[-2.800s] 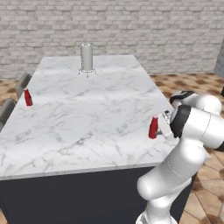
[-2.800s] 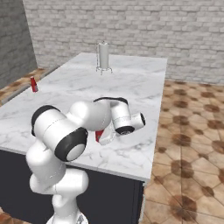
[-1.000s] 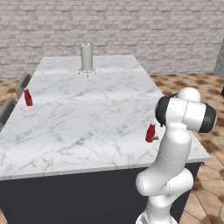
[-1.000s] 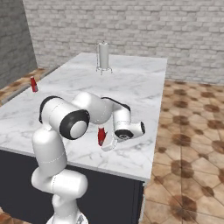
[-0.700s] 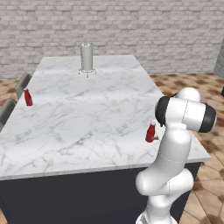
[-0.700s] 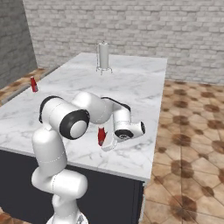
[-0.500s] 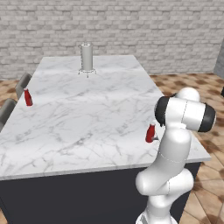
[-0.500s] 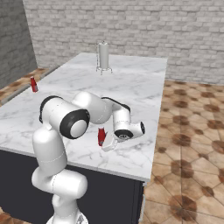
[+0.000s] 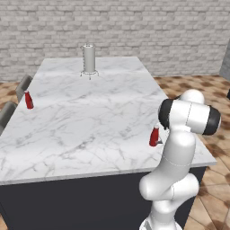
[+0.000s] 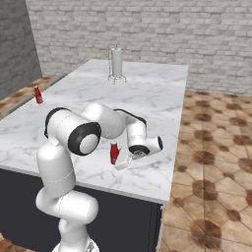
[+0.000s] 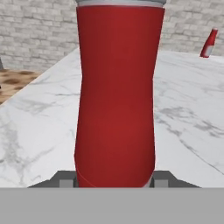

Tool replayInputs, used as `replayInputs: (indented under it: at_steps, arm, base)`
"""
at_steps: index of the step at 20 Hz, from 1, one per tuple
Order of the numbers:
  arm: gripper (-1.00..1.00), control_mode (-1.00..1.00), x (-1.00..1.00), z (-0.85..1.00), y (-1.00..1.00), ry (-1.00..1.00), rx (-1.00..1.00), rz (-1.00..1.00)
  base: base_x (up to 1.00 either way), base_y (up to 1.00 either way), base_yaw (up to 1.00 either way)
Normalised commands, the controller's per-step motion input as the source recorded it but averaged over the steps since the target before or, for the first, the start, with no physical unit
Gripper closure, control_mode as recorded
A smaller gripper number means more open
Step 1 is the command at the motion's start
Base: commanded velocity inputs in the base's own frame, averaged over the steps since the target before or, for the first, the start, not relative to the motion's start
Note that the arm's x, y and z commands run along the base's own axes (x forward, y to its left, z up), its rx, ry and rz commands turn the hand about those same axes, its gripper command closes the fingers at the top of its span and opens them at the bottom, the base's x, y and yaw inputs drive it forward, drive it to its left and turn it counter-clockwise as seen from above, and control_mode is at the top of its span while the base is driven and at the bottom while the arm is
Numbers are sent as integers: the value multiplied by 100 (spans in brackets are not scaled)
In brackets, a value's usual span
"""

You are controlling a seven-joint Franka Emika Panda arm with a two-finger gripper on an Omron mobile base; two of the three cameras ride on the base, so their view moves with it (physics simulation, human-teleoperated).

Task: The dining table condiment station is running low on ketchup. Refill the condiment station by opening the cabinet and taking the ketchup from the cabinet and placing it on the dining table.

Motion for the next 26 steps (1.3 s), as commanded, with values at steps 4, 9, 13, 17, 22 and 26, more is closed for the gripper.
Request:
replayInputs:
  at_steps: [4, 9, 13, 17, 22, 26]
  arm:
    - [100, -100, 0, -2, 0, 0, 0, 0]
    - [-100, -100, 0, 2, 0, 0, 0, 0]
    - [-100, -100, -2, 7, 0, 0, 0, 0]
    - [-100, -100, 0, 9, 0, 0, 0, 0]
    - [-100, -100, -1, 13, 0, 0, 0, 0]
    - [-100, -100, -8, 16, 0, 0, 0, 0]
  base:
    - [0, 0, 0]
    - [0, 0, 0]
    - [0, 0, 0]
    - [0, 0, 0]
    - [0, 0, 0]
    - [0, 0, 0]
